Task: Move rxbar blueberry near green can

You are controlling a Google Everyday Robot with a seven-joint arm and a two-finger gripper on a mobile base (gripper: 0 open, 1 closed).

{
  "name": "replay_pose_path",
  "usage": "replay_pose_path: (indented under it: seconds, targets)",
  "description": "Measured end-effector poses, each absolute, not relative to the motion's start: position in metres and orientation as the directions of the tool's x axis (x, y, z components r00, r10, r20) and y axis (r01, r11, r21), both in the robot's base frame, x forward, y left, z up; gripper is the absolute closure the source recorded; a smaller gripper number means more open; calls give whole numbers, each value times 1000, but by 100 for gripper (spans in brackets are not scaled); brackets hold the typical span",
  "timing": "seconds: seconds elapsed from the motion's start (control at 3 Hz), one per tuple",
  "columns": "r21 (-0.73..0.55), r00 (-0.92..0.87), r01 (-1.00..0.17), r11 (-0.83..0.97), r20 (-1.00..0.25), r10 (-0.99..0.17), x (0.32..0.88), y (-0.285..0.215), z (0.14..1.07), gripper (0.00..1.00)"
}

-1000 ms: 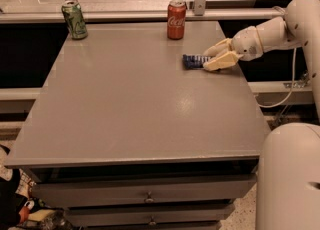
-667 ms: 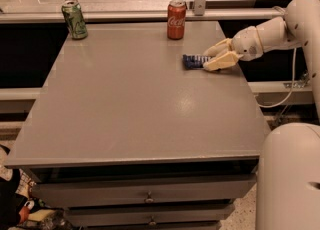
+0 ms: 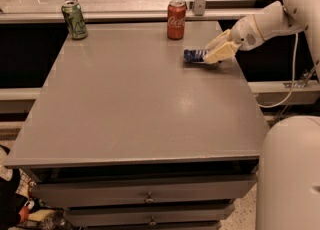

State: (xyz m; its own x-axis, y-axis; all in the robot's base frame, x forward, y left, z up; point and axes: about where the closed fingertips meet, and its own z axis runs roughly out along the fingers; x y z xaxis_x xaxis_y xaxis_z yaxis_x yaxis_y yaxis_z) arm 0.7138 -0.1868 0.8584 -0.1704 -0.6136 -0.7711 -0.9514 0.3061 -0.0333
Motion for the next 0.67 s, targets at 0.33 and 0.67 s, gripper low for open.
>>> replay_pose_path:
  seconds: [0.33, 0.67]
  targets:
    - [-103, -176, -921, 376, -749, -639, 717, -168, 896, 100]
    - [-144, -155, -910, 390, -753, -640, 717, -152, 914, 100]
